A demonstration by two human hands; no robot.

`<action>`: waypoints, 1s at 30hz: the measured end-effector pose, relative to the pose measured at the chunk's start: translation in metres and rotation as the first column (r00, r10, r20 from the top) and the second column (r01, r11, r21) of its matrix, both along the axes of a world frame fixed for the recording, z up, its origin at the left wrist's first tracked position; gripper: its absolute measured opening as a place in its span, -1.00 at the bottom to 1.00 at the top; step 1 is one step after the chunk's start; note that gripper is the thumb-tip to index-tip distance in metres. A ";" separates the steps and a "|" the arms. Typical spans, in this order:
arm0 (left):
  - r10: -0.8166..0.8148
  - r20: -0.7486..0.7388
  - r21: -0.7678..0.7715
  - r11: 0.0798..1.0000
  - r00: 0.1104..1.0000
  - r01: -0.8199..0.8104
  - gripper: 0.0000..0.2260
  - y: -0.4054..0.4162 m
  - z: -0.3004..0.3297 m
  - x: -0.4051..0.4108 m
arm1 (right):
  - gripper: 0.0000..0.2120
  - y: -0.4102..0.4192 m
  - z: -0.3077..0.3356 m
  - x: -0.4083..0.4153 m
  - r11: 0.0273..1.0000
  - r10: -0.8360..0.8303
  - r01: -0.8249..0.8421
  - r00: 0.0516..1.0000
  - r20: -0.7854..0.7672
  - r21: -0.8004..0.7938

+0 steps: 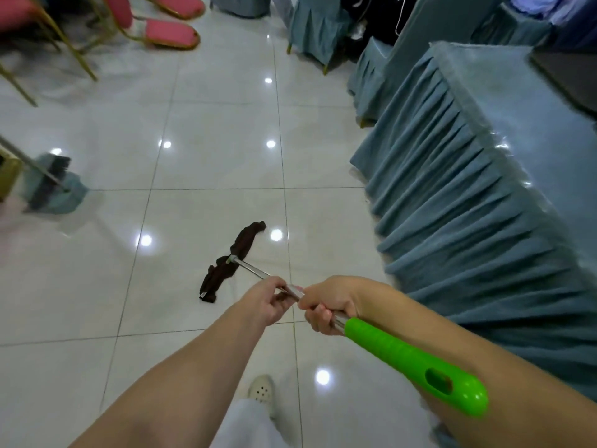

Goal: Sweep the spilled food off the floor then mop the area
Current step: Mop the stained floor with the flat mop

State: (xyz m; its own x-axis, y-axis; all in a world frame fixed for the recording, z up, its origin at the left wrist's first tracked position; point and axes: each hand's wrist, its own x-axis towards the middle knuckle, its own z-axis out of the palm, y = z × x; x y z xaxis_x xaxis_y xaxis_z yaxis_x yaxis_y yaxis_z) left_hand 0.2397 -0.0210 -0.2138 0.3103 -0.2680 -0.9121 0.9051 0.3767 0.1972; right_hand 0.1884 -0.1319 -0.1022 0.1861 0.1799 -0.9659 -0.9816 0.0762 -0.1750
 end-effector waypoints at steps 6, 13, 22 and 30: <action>0.115 0.012 0.041 0.992 0.993 -0.115 -0.92 0.027 -0.015 0.034 | -0.69 0.022 -0.022 0.041 0.997 0.069 -0.071 0.993 0.094 0.022; 0.265 -0.002 0.055 0.963 0.964 -0.264 -0.88 0.043 -0.014 0.046 | -0.59 0.043 -0.038 0.071 0.996 0.084 -0.085 0.995 0.058 0.020; 0.362 -0.020 0.081 0.930 0.932 -0.360 -0.84 0.016 -0.020 0.007 | -0.59 0.014 -0.035 0.041 0.986 0.161 -0.162 0.986 0.041 0.038; 0.422 -0.016 0.019 0.906 0.906 -0.422 -0.87 -0.033 -0.004 -0.024 | -0.66 -0.050 0.001 0.033 0.924 0.378 -0.380 0.924 0.057 0.038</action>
